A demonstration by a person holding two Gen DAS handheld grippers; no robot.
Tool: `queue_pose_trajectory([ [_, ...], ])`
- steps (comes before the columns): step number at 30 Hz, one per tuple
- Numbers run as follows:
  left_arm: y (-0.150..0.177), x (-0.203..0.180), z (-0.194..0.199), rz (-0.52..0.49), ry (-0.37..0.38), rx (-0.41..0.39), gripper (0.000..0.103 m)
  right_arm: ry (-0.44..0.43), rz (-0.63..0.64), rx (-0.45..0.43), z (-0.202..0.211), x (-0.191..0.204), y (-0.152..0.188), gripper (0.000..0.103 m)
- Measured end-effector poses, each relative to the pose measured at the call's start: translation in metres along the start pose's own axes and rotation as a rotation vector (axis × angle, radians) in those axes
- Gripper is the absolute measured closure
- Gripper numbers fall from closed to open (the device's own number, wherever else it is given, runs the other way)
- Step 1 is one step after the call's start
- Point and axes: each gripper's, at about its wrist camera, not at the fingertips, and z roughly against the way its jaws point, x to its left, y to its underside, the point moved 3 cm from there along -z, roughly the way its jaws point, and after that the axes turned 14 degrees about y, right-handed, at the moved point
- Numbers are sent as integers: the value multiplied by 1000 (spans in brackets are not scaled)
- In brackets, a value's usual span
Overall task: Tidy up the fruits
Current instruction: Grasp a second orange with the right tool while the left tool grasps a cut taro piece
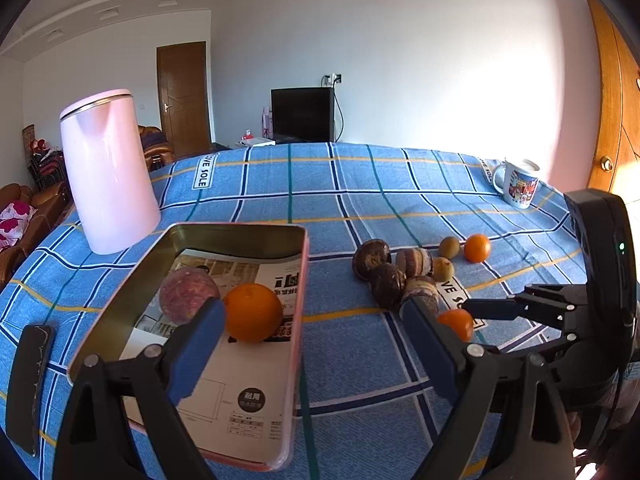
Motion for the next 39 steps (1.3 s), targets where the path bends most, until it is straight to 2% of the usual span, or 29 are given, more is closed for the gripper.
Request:
queue_pose_trajectory([
  [2,0,-4,-3,6,10,6,11,-9,14,31,-5,2,2,58],
  [8,-3,-20,-17,-17,19,32,10,-3,-21,0,5,-16,7,59],
  [18,-5,-58,-64,-57,55,157,11,180,-89,-80,27,-71,12,59],
  [21,-5,-63,-76,-61,44,197,17,156,-118,-88,28,-80,9,59],
  [27,-5,-59,-89,3,67,239,22,132,-122,-81,25,-80,8,58],
  [32,-2,-56,-101,41,89,293,36,124,-136,-68,23,-82,9,58],
  [33,-2,-56,-103,47,88,294,44,125,-134,-66,23,-82,9,58],
  [39,-4,-54,-94,55,108,252,46,126,-135,-66,23,-82,9,58],
])
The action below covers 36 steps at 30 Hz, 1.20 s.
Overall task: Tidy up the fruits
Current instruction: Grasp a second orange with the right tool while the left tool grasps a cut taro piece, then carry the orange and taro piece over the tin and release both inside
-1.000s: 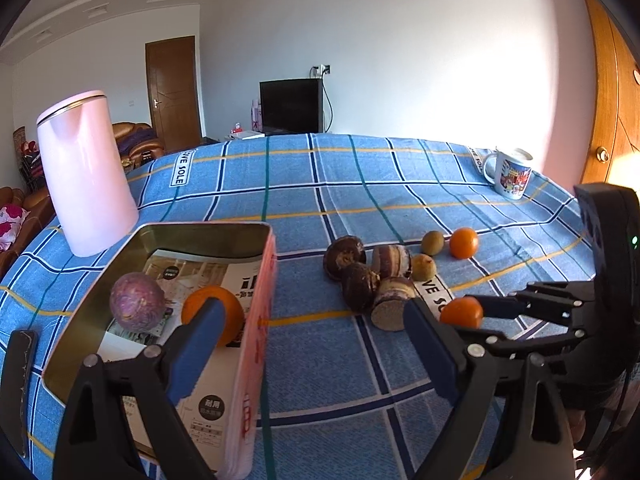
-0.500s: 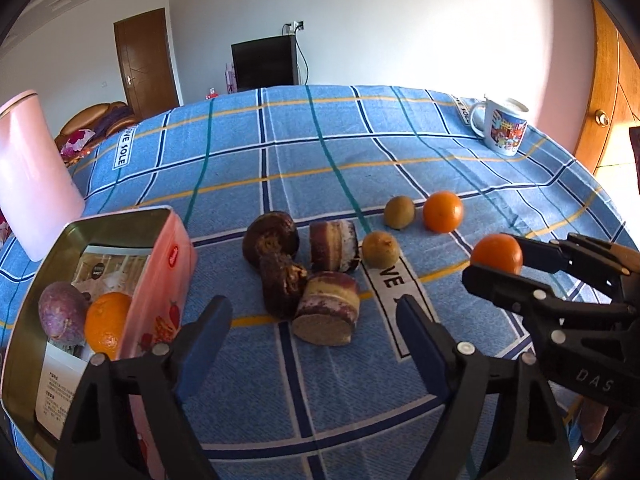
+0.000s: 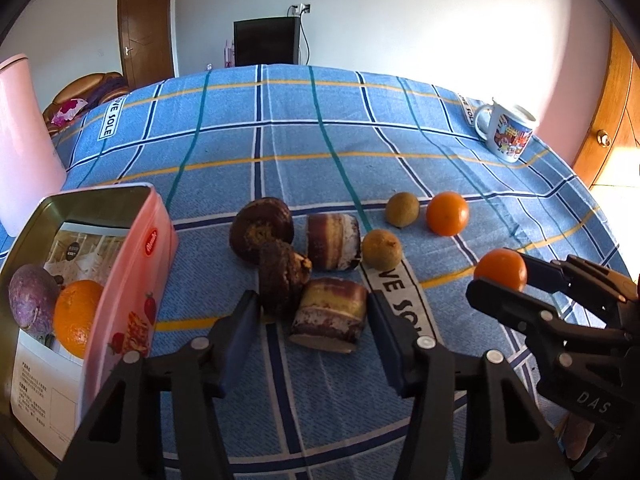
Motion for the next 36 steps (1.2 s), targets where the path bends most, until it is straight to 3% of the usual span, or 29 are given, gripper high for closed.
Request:
queue_pose_trajectory([
  [4,-1,-6,11,-33,20,-57,50,-7,-5,-20,4,-1,0,58],
  [6,-1,-11,13,-56,33,-64,69,-6,-7,-36,6,-2,-1,58],
  [7,-1,-12,12,-61,31,-57,69,-8,-7,-43,8,-2,-1,58],
  [10,-2,-10,8,-54,38,-32,67,-3,-9,-51,9,-2,-1,58],
  [17,-2,-18,-4,-87,34,18,48,10,2,-41,7,0,-1,58],
  [20,-5,-18,-13,-85,44,46,48,13,-1,-37,7,-1,-1,58],
  [22,-7,-12,-20,-53,63,75,54,13,-3,-35,6,-2,-1,58],
  [23,-8,-11,-18,-51,61,60,59,12,-3,-35,6,-2,-1,58],
  [36,-8,-22,11,-113,67,-77,59,9,-23,-77,15,-4,-2,58],
])
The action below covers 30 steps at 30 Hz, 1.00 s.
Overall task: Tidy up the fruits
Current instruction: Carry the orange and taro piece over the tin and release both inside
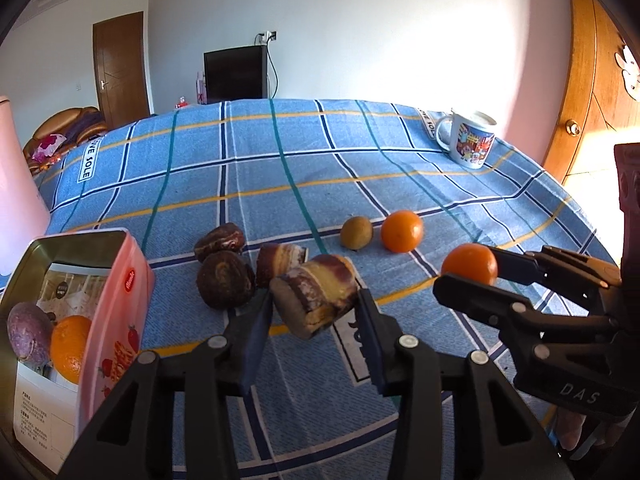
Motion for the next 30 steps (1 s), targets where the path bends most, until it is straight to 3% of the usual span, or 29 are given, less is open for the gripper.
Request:
queue_pose_trajectory([
  [30,1,-17,49,-93,-105,-270,59,39,7,-235,45,2,-1,58],
])
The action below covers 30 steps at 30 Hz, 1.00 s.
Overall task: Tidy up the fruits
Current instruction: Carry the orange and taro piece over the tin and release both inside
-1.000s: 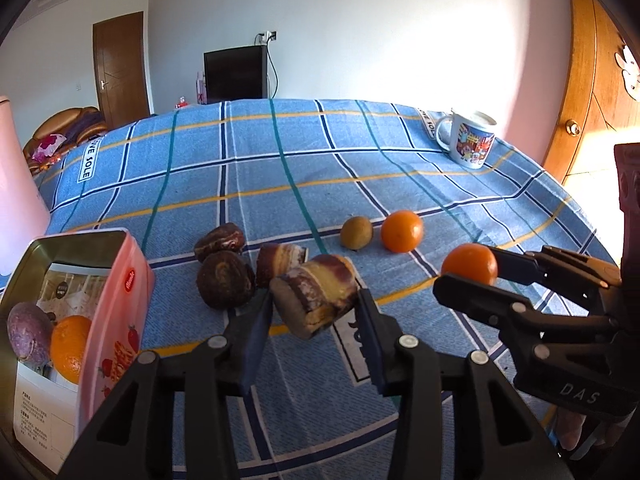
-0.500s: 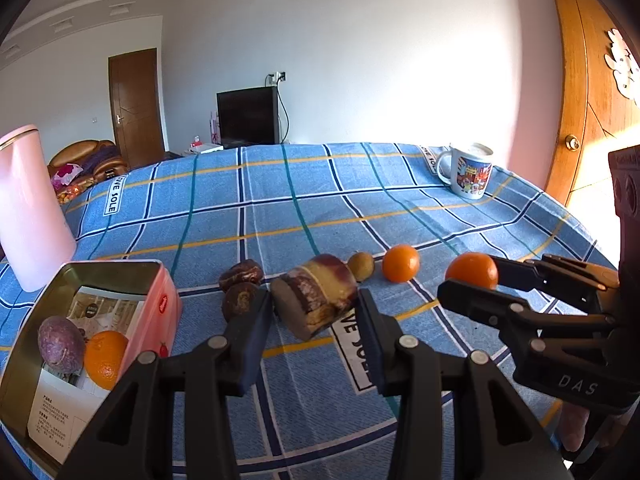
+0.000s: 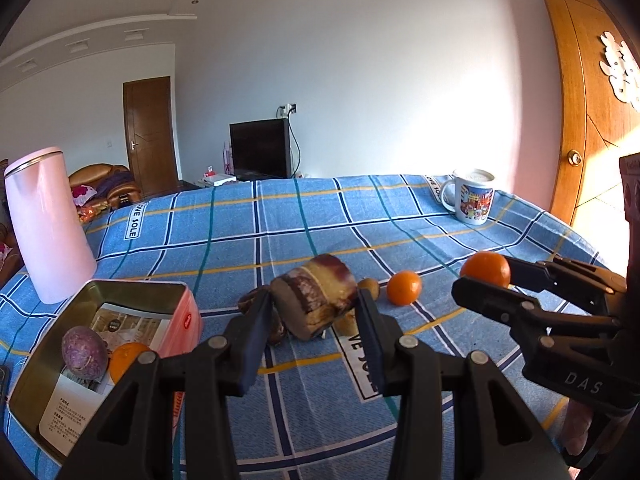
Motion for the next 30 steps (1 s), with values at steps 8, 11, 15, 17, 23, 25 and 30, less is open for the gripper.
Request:
queue_pose_trajectory([
  [8,0,2,12,-1,-8,-39,59,30,9,-83,16,1,-2,58],
  [11,0,2,14,-1,-5,-41,59,33,16,-89,17,2,-3,58],
  [15,2,7,18,11,-3,-36,59,25,28,-71,14,8,-4,58],
  [17,3,13,22,22,-10,-39,59,9,38,-62,14,14,-6,58],
  [23,8,37,36,62,-46,-48,59,-50,70,-71,14,43,-22,58],
  [25,10,47,42,80,-63,-54,59,-74,82,-69,12,54,-28,58],
  [30,16,79,60,134,-112,-67,59,-142,118,-58,6,89,-40,58],
])
